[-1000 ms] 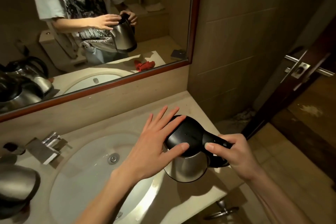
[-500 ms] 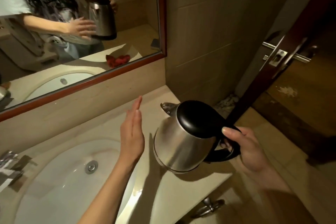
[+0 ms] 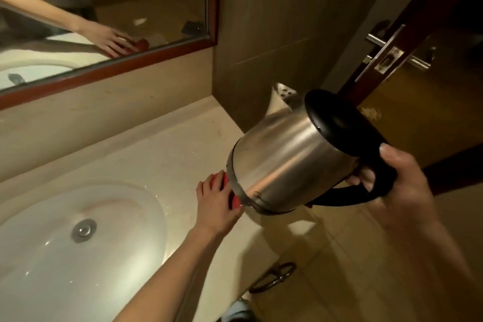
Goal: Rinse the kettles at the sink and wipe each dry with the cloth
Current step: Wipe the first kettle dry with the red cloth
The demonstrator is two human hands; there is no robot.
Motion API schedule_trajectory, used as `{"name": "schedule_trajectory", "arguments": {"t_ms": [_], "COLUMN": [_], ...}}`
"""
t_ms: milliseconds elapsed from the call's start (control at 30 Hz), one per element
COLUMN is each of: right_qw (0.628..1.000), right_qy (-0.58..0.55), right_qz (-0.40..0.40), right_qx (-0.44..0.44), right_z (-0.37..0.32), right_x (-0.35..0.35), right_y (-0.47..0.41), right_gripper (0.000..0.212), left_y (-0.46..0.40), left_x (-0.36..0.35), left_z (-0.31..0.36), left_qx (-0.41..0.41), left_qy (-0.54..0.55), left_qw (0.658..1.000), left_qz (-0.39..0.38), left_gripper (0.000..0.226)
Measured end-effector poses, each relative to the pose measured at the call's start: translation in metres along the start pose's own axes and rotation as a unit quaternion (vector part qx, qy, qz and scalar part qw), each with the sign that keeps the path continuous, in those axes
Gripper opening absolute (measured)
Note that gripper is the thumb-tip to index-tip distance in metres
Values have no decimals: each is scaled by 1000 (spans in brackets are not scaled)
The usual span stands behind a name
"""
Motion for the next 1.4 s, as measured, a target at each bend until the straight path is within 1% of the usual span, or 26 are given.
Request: {"name": "schedule_trajectory", "arguments": {"t_ms": [33, 100, 133, 167, 200, 267, 300, 333, 400, 500, 567, 600, 633, 700, 733, 800, 833, 900, 933, 967, 1067, 1133, 1233, 1300, 1333, 1400], "right_qw": [1000, 1000, 999, 1000, 1000, 999, 999, 999, 999, 1000, 1000, 1000, 1000, 999, 998, 997, 997, 995, 994, 993, 992, 991, 990, 991, 992, 996], "right_qy": [-2, 1, -2, 1, 9, 17, 21, 22, 22, 6, -13, -21, -27, -41, -49, -68, -78, -96, -106, -112, -121, -124, -121, -118, -114, -68], "right_qz": [-8, -26, -30, -28, -27, -26, -31, -35, -25, 0, 9, 6, 5, -18, -30, -34, -28, -23, -17, -12, -29, -52, -57, -47, -37, -18], "right_qx": [-1, 13, 17, 12, 9, 10, 6, 7, 6, 1, -4, -3, 1, 14, 16, 4, -3, -17, -19, -22, -25, -25, -32, -38, -43, -53], "right_z": [0, 0, 1, 2, 4, 6, 6, 6, 5, 3, 2, 2, -1, -6, -6, -5, -5, -6, -8, -10, -16, -18, -19, -16, -15, -15], "right_x": [-3, -11, -13, -15, -16, -19, -22, -22, -24, -26, -27, -27, -30, -34, -32, -29, -28, -30, -32, -35, -43, -49, -57, -56, -56, -54], "right_y": [4, 12, 15, 18, 22, 28, 32, 35, 40, 48, 53, 55, 57, 60, 61, 65, 67, 70, 72, 74, 78, 80, 81, 78, 77, 74], "right_gripper": [40, 39, 39, 39, 38, 34, 33, 32, 33, 32, 47, 50, 46, 18, 16, 23, 30, 45, 47, 47, 47, 49, 44, 32, 31, 38], "left_y": [3, 7, 7, 7, 8, 13, 16, 19, 23, 28, 31, 32, 34, 40, 44, 58, 66, 79, 83, 84, 81, 83, 94, 102, 106, 112], "left_x": [-5, -7, -7, -5, -3, 3, 10, 17, 41, 80, 103, 115, 127, 154, 168, 199, 215, 242, 252, 259, 260, 258, 260, 260, 256, 245], "left_z": [-4, -9, -14, -19, -24, -33, -35, -36, -30, -9, 5, 12, 18, 28, 33, 47, 54, 69, 76, 82, 98, 110, 131, 151, 161, 172], "left_qx": [11, 26, 35, 51, 66, 77, 82, 88, 96, 86, 74, 68, 65, 76, 84, 87, 81, 58, 43, 29, 10, -3, -46, -115, -164, -244], "left_qy": [-30, -65, -73, -65, -45, 13, 56, 101, 152, 181, 204, 208, 209, 220, 233, 276, 296, 320, 330, 344, 384, 359, 347, 290, 249, 180], "left_qw": [999, 998, 997, 997, 997, 997, 994, 989, 978, 967, 959, 954, 949, 934, 923, 893, 878, 859, 856, 858, 877, 898, 901, 911, 911, 898], "left_qz": [-1, -6, 1, 5, 10, 28, 44, 64, 108, 159, 185, 205, 227, 270, 293, 344, 367, 395, 394, 381, 287, 256, 256, 270, 285, 319], "left_gripper": [59, 68, 72, 72, 65, 40, 29, 23, 28, 38, 34, 29, 23, 17, 15, 11, 11, 14, 15, 18, 31, 38, 38, 41, 41, 38]}}
Point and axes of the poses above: each hand's wrist, its own y-axis away from the middle knuckle, its own x-axis out of the back of the hand, z = x × y, the point moved 3 cm from there along -y, towards the middle knuckle, and after that the axes turned 10 degrees about z, right-handed, at the moved point
